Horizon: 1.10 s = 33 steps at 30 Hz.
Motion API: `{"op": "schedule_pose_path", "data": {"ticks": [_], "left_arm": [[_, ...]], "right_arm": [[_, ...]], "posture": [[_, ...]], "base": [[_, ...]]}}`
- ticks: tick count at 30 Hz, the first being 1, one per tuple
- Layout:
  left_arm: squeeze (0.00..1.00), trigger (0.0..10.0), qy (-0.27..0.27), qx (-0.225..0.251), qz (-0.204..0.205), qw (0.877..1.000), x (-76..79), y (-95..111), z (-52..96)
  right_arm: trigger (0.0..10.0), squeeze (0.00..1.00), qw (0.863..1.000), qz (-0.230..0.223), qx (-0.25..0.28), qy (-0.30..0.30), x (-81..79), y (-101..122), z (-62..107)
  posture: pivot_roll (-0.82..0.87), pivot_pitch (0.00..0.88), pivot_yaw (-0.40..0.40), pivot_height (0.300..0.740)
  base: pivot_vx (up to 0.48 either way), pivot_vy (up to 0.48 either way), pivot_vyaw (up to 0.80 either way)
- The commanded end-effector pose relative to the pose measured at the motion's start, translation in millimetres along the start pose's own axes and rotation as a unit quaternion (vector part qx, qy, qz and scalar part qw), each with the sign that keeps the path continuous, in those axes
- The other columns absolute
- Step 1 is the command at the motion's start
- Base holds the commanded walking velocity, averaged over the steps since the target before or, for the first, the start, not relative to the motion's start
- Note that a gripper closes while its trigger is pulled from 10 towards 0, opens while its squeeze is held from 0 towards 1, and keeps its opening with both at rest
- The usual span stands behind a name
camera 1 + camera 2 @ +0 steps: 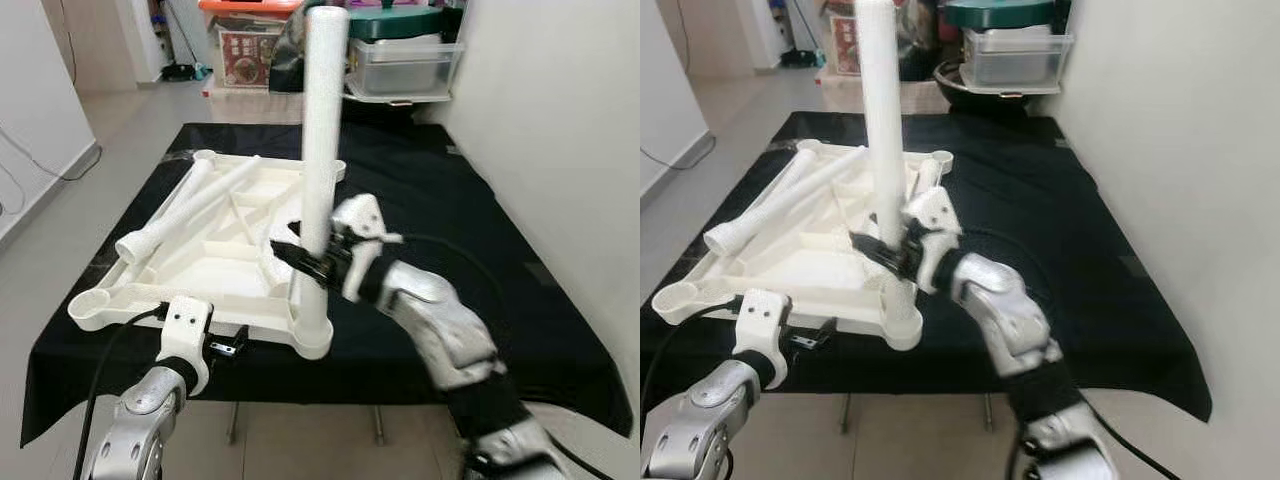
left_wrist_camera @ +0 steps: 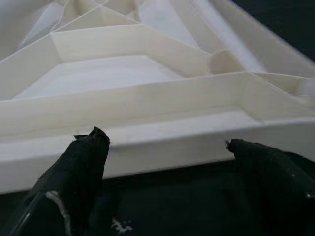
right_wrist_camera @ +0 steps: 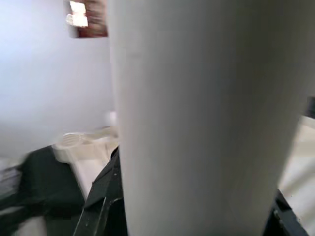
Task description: Building children table
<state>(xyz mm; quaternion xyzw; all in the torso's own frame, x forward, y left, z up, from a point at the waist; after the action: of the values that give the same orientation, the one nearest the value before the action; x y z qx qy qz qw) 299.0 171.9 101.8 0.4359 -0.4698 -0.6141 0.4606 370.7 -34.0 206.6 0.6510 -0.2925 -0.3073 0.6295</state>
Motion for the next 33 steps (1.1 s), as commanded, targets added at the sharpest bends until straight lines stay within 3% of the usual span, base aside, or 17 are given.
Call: {"op": "schedule_pose_path", "data": {"ticks": [1, 4, 7, 8, 10, 15, 16, 20, 21, 22, 23, 25, 26, 27, 28, 31, 33], "left_arm": [[0.0, 10.0, 0.005, -0.012, 0.0, 1.0, -2.9, -6, 1.8], [0.0, 10.0, 0.005, -0.01, 0.0, 1.0, -3.1, -5, 0.2], [0.0, 10.0, 0.004, -0.01, 0.0, 1.0, -1.9, -5, -0.9], [0.0, 10.0, 0.0, -0.008, 0.001, 1.0, 0.2, -4, -1.1], [0.0, 10.0, -0.002, -0.008, 0.001, 1.0, 0.9, -4, -0.9], [0.0, 10.0, -0.004, -0.011, -0.001, 1.0, 0.1, -5, -1.1], [0.0, 10.0, -0.003, -0.011, -0.002, 1.0, -0.5, -4, -1.5], [0.0, 10.0, -0.002, -0.01, -0.003, 1.0, -2.2, -4, -2.8], [0.0, 10.0, -0.001, -0.01, -0.003, 1.0, -2.2, -4, -3.0], [0.0, 10.0, -0.001, -0.01, -0.003, 1.0, -2.2, -4, -3.0], [0.0, 10.0, -0.001, -0.008, -0.001, 1.0, -1.4, -4, -1.9], [0.0, 10.0, -0.001, -0.008, -0.001, 1.0, -1.0, -4, -1.2], [0.0, 10.0, 0.003, -0.008, 0.002, 1.0, -1.4, -5, -0.2], [0.0, 10.0, 0.004, -0.008, 0.002, 1.0, -2.2, -5, 0.0], [0.0, 10.0, 0.004, -0.008, 0.002, 1.0, -2.2, -5, 0.0], [0.0, 10.0, 0.005, -0.01, 0.001, 1.0, -2.6, -6, -0.3], [0.0, 10.0, 0.003, -0.009, 0.0, 1.0, -1.8, -6, -1.4]], "right_arm": [[0.0, 0.0, 0.985, -0.025, -0.065, -0.156, 49.4, -33, 15.2], [0.0, 0.0, 0.945, -0.063, -0.096, -0.307, 87.1, -54, 38.4], [0.0, 0.0, 0.927, -0.074, -0.108, -0.352, 95.0, -64, 50.1], [10.0, 0.0, 0.925, -0.079, -0.115, -0.354, 88.6, -69, 52.2], [10.0, 0.0, 0.927, -0.074, -0.12, -0.347, 82.5, -71, 51.0], [10.0, 0.0, 0.957, -0.082, -0.052, -0.273, 57.7, -48, 30.5], [10.0, 1.0, 0.961, -0.086, -0.037, -0.261, 53.8, -41, 28.2], [10.0, 1.0, 0.969, -0.093, -0.038, -0.225, 47.1, -33, 19.8], [10.0, 0.32, 0.972, -0.081, -0.037, -0.215, 46.4, -28, 17.9], [10.0, 0.32, 0.972, -0.081, -0.037, -0.215, 46.4, -28, 17.9], [10.0, 0.0, 0.987, -0.08, -0.028, -0.134, 39.5, -15, 13.2], [10.0, 0.0, 0.992, -0.084, -0.028, -0.091, 34.6, -10, 12.1], [10.0, 0.0, 0.996, -0.085, 0.003, 0.012, 20.1, 6, 16.1], [10.0, 0.0, 0.996, -0.074, 0.015, 0.055, 11.6, 11, 18.7], [10.0, 0.0, 0.996, -0.074, 0.015, 0.055, 11.6, 11, 18.7], [10.0, 0.0, 0.986, -0.032, 0.019, 0.165, -15.1, 13, 28.1], [10.0, 0.0, 0.981, -0.014, 0.006, 0.195, -25.7, 5, 30.8]], "posture": [[0.1, 0.0, -0.053, 0.74], [0.1, 0.0, -0.05, 0.74], [0.1, 0.0, -0.046, 0.74], [0.09, 0.0, -0.038, 0.74], [0.09, 0.0, -0.036, 0.74], [0.09, 0.0, -0.034, 0.74], [0.09, 0.0, -0.034, 0.74], [0.09, 0.0, -0.036, 0.74], [0.09, 0.0, -0.041, 0.74], [0.09, 0.0, -0.041, 0.74], [0.09, 0.0, -0.043, 0.74], [0.09, 0.0, -0.043, 0.74], [0.1, 0.0, -0.054, 0.74], [0.1, 0.0, -0.051, 0.74], [0.1, 0.0, -0.051, 0.74], [0.1, 0.0, -0.05, 0.74], [0.1, 0.0, -0.048, 0.74]], "base": [[0.0, 0.0, 0.0], [0.0, 0.0, 0.0], [0.0, 0.0, 0.0], [0.0, 0.0, 0.0], [0.0, 0.0, 0.0], [0.0, 0.0, 0.0], [0.0, 0.0, 0.0], [0.0, 0.0, 0.0], [0.0, 0.0, 0.0], [0.0, 0.0, 0.0], [0.0, 0.0, 0.0], [0.0, 0.0, 0.0], [0.0, 0.0, 0.0], [0.0, 0.0, 0.0], [0.0, 0.0, 0.0], [0.0, 0.0, 0.0], [0.0, 0.0, 0.0]]}}
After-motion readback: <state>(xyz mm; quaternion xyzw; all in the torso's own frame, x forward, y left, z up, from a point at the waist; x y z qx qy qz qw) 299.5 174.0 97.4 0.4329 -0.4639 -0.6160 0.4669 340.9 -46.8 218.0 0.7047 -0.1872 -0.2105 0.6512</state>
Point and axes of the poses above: a point about 5 cm out from each wrist's last joint towards the gripper, its own z axis pointing back from the gripper into the wrist, its own y axis along the axis of the wrist's last joint, x = y × z, the point moved 3 cm from there along -z, pointing out of the wrist towards the gripper, and after that the axes turned 2 degrees about -z, right-handed, at the moved point
